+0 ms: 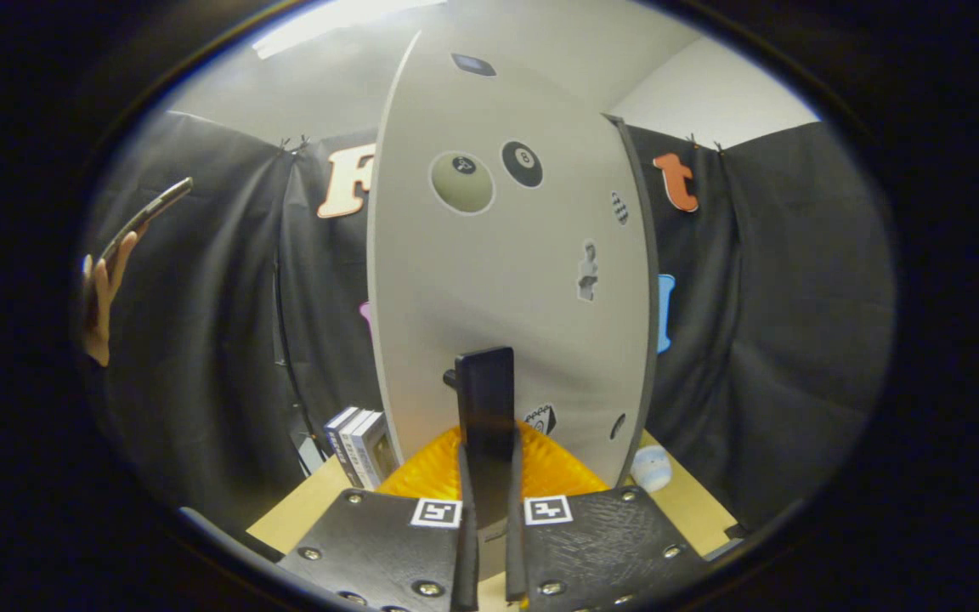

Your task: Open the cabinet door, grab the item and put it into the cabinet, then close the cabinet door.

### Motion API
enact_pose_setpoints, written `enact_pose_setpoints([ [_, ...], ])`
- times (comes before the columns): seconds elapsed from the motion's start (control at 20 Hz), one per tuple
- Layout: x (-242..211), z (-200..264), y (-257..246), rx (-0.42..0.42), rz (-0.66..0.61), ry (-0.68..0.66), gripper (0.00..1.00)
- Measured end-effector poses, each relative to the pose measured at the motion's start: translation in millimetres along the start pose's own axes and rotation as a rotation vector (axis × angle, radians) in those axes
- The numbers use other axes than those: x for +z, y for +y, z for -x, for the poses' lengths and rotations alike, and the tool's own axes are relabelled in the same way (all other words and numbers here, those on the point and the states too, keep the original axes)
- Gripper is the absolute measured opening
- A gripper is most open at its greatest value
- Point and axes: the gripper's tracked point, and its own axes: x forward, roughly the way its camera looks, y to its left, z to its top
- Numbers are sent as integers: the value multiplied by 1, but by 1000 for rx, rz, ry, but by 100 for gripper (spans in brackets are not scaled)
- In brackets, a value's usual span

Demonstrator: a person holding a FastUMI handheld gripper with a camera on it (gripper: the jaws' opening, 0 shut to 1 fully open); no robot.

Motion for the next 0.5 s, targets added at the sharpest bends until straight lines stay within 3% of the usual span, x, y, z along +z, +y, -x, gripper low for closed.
enact_pose_setpoints([
  [0.5,-1,26,-48,-228,-65,14,12],
])
